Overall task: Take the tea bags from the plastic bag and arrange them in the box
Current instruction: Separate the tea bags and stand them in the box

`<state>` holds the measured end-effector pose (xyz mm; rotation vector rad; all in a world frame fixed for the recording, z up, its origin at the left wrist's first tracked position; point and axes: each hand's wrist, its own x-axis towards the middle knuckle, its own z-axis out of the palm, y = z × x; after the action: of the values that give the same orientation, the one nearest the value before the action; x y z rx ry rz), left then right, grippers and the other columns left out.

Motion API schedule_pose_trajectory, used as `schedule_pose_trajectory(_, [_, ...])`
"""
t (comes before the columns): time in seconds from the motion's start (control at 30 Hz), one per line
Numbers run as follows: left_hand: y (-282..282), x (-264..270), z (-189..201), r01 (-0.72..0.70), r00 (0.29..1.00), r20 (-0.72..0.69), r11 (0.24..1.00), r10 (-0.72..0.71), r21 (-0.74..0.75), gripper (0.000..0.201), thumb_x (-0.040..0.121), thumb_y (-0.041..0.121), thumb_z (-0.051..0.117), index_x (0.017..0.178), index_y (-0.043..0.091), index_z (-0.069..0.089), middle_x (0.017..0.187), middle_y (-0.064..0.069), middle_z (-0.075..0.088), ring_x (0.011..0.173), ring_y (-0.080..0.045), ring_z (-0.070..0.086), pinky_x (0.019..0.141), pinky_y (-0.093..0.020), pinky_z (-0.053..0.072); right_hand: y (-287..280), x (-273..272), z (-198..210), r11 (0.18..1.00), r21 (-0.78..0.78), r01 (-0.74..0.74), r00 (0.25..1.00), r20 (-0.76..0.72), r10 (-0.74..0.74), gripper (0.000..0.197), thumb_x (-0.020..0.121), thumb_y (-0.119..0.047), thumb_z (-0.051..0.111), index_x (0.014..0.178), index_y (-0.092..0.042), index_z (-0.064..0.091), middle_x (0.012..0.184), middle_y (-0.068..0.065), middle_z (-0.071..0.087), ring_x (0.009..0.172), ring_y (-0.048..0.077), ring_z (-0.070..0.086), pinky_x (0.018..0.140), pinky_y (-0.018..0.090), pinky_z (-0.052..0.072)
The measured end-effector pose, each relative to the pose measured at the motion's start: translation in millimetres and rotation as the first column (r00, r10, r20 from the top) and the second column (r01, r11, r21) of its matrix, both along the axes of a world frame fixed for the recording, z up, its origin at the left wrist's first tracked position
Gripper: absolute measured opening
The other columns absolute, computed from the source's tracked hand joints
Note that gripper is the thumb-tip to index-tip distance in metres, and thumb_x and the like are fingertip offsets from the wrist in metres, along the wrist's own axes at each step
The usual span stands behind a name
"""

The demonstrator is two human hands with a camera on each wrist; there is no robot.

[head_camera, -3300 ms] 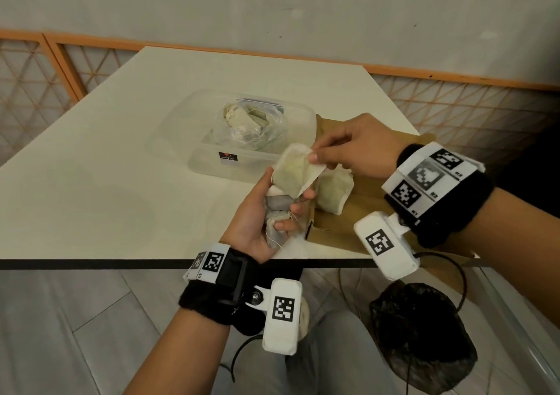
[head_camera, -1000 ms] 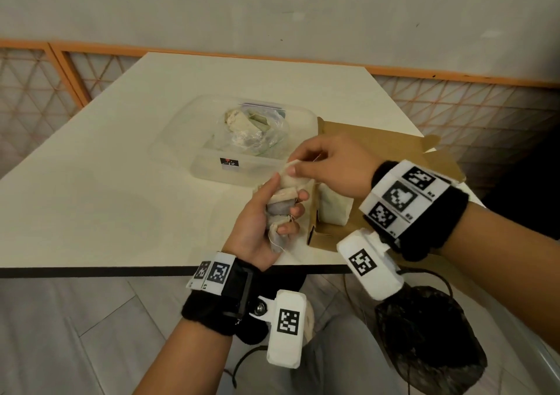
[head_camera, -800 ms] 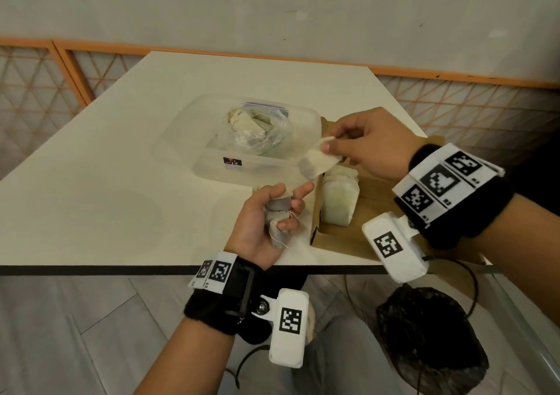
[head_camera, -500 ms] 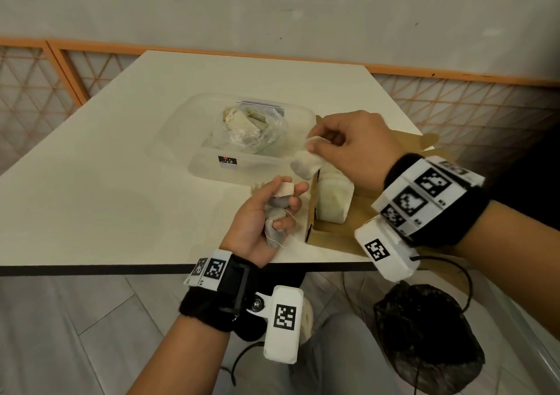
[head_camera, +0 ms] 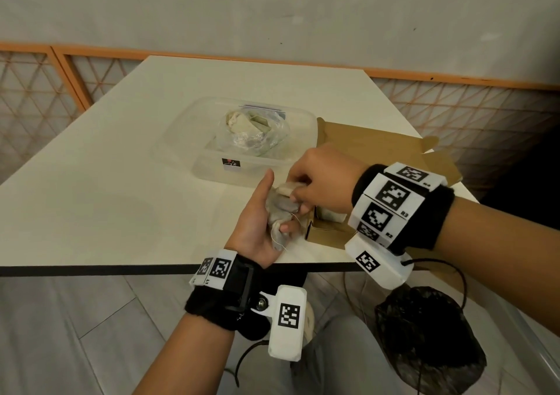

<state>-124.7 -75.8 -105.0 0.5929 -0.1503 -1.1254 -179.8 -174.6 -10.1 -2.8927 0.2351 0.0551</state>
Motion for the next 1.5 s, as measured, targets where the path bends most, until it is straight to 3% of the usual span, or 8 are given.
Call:
schedule_pose_trajectory(0.2, [2.2, -6.3, 3.0, -0.074, 0.989, 0.125, 0.997, 0.074, -0.007, 0.024, 0.083, 0.029, 0.063, 0.103, 0.016, 0.062, 0.098, -0.006, 0.069, 0.073, -0.009, 0.067, 0.036, -0.009, 0.030, -34.1, 0.1, 18.1, 0.924, 0.360, 0.129, 0.991, -0.010, -0.135, 0.018, 0.086, -0.020, 0.063, 0.098, -0.007, 0.070, 0.089, 0.007, 0.071, 0.071, 0.010, 0.065, 0.075, 0.030, 0.055])
schedule_pose_trajectory(0.33, [0.7, -6.4, 1.6, -0.133, 0.969, 0.210, 0.991, 0.131, -0.007, 0.024, 0.082, 0.017, 0.059, 0.106, 0.019, 0.062, 0.085, 0.002, 0.067, 0.068, -0.005, 0.061, 0.035, -0.009, 0.031, -42.8, -4.7, 24.7, 0.841, 0.519, 0.155, 0.987, -0.040, -0.157, 0.020, 0.085, -0.010, 0.064, 0.103, -0.002, 0.069, 0.088, 0.009, 0.068, 0.057, 0.000, 0.060, 0.063, 0.016, 0.053])
schedule_pose_trajectory(0.53, [-1.3, -2.7, -2.6, -0.165, 0.964, 0.211, 0.986, 0.162, 0.000, 0.008, 0.083, 0.014, 0.058, 0.090, 0.015, 0.063, 0.068, 0.004, 0.056, 0.051, 0.000, 0.048, 0.034, -0.009, 0.029, -42.9, -1.9, 14.8, 0.773, 0.600, 0.207, 0.977, -0.089, -0.192, 0.021, 0.089, -0.014, 0.060, 0.100, 0.001, 0.069, 0.087, 0.012, 0.066, 0.060, 0.004, 0.059, 0.059, 0.017, 0.051])
schedule_pose_trajectory(0.83, [0.3, -3.7, -1.1, -0.156, 0.963, 0.217, 0.987, 0.159, -0.030, 0.027, 0.081, 0.014, 0.056, 0.059, 0.024, 0.069, 0.071, 0.004, 0.059, 0.053, -0.001, 0.049, 0.035, -0.009, 0.030, -53.3, -6.1, 15.7, 0.816, 0.500, 0.290, 0.928, 0.062, -0.368, 0.013, 0.085, -0.014, 0.064, 0.092, -0.005, 0.070, 0.081, 0.009, 0.069, 0.060, 0.008, 0.062, 0.064, 0.023, 0.052])
schedule_pose_trajectory(1.07, [-0.6, -3.1, -3.5, -0.162, 0.964, 0.210, 0.986, 0.165, -0.031, 0.007, 0.083, 0.013, 0.060, 0.089, 0.016, 0.061, 0.074, 0.000, 0.058, 0.053, -0.001, 0.047, 0.035, -0.010, 0.031, -24.5, -9.6, 6.3, 0.852, 0.502, 0.146, 0.984, 0.016, -0.179, 0.016, 0.088, -0.013, 0.060, 0.097, -0.005, 0.070, 0.079, 0.005, 0.069, 0.061, 0.007, 0.062, 0.055, 0.016, 0.050])
schedule_pose_trajectory(1.2, [-1.0, -3.5, -5.2, -0.212, 0.949, 0.237, 0.977, 0.210, -0.021, 0.003, 0.080, 0.015, 0.064, 0.078, 0.017, 0.064, 0.067, -0.001, 0.058, 0.047, -0.001, 0.043, 0.036, -0.010, 0.030, -19.0, -12.0, 8.2, 0.873, 0.472, 0.122, 0.986, 0.042, -0.161, 0.018, 0.089, -0.016, 0.060, 0.097, -0.004, 0.070, 0.077, 0.004, 0.069, 0.060, 0.006, 0.061, 0.053, 0.011, 0.049])
schedule_pose_trajectory(1.4, [-2.4, -4.4, -5.1, -0.279, 0.903, 0.345, 0.960, 0.257, 0.016, 0.004, 0.088, 0.010, 0.059, 0.088, 0.014, 0.060, 0.066, 0.001, 0.059, 0.051, -0.001, 0.043, 0.038, -0.011, 0.030, -7.9, -19.5, 10.6, 0.934, 0.333, 0.132, 0.981, 0.093, -0.171, 0.037, 0.078, -0.049, 0.065, 0.087, -0.014, 0.071, 0.078, 0.005, 0.068, 0.063, 0.011, 0.057, 0.064, 0.029, 0.048])
schedule_pose_trajectory(1.5, [-2.6, -5.4, -4.8, -0.287, 0.898, 0.349, 0.958, 0.268, 0.004, 0.011, 0.080, 0.010, 0.065, 0.086, 0.014, 0.057, 0.066, 0.001, 0.061, 0.052, -0.002, 0.046, 0.039, -0.012, 0.032, -4.9, -20.1, 6.7, 0.968, 0.209, 0.141, 0.978, 0.119, -0.169, 0.032, 0.078, -0.039, 0.069, 0.103, -0.018, 0.066, 0.081, -0.003, 0.063, 0.071, 0.008, 0.057, 0.062, 0.020, 0.047])
